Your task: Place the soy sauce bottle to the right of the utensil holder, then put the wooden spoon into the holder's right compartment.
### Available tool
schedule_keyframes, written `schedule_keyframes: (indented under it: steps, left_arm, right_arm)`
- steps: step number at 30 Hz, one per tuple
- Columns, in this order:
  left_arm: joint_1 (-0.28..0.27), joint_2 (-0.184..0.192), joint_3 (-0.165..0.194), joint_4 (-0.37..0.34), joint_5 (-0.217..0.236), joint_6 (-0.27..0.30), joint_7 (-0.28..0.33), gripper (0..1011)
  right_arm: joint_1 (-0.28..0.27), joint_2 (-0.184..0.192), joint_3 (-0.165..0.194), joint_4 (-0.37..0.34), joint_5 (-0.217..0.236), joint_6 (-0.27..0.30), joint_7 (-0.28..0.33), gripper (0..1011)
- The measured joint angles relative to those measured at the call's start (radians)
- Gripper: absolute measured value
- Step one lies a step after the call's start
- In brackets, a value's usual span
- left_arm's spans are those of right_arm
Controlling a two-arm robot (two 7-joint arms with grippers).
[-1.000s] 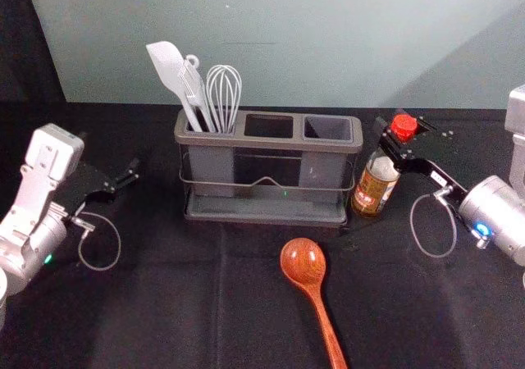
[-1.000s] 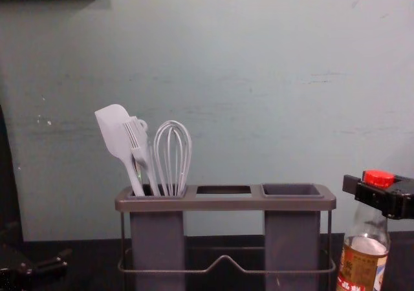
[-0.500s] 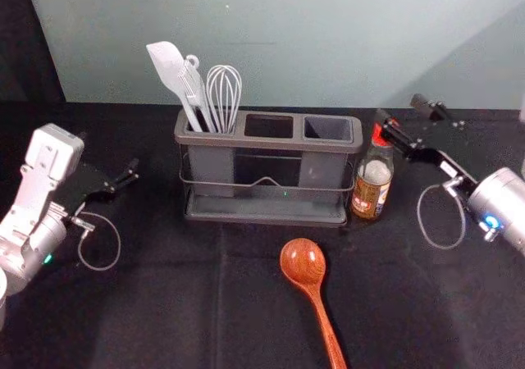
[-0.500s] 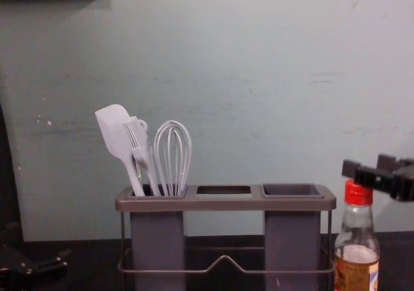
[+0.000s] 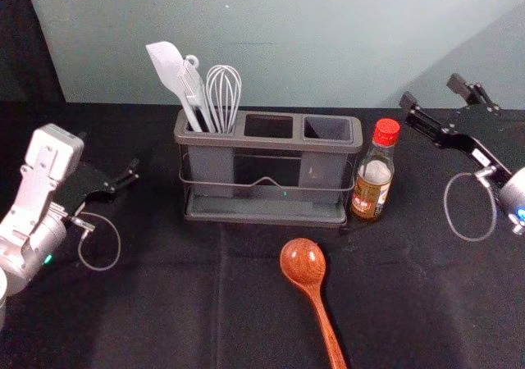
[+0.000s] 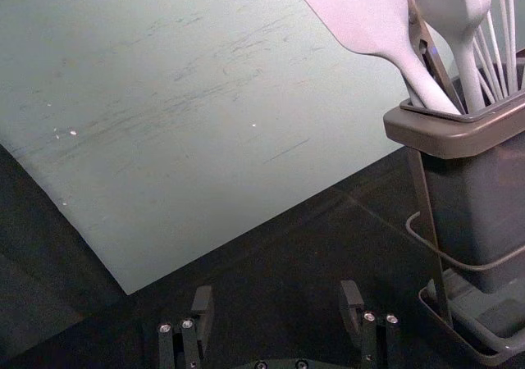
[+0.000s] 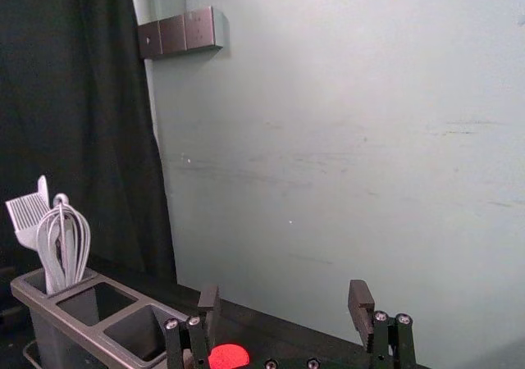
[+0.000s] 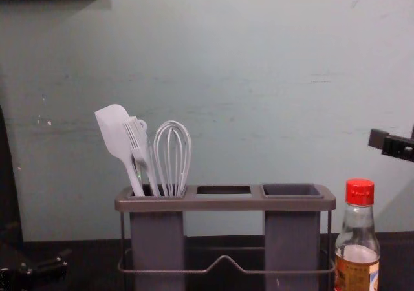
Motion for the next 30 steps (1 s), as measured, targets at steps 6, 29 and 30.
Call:
schedule_keyframes:
  steps: [6,29,30]
  left_arm:
    - [0.0,0.0,0.0,0.0,0.0,0.0,0.0,1005]
    - [0.0,0.0,0.0,0.0,0.0,0.0,0.0,1005]
    - [0.0,0.0,0.0,0.0,0.0,0.0,0.0,1005]
  right_arm:
    - [-0.055,0.02,0.015,-0.074,0.012,0.011,-0.004,1004]
    - [-0.193,0.12,-0.158,-0.29,-0.09,0.097,0.051,1004]
    - [-0.191,0.124,-0.168,-0.294,-0.099,0.127,0.044,1004]
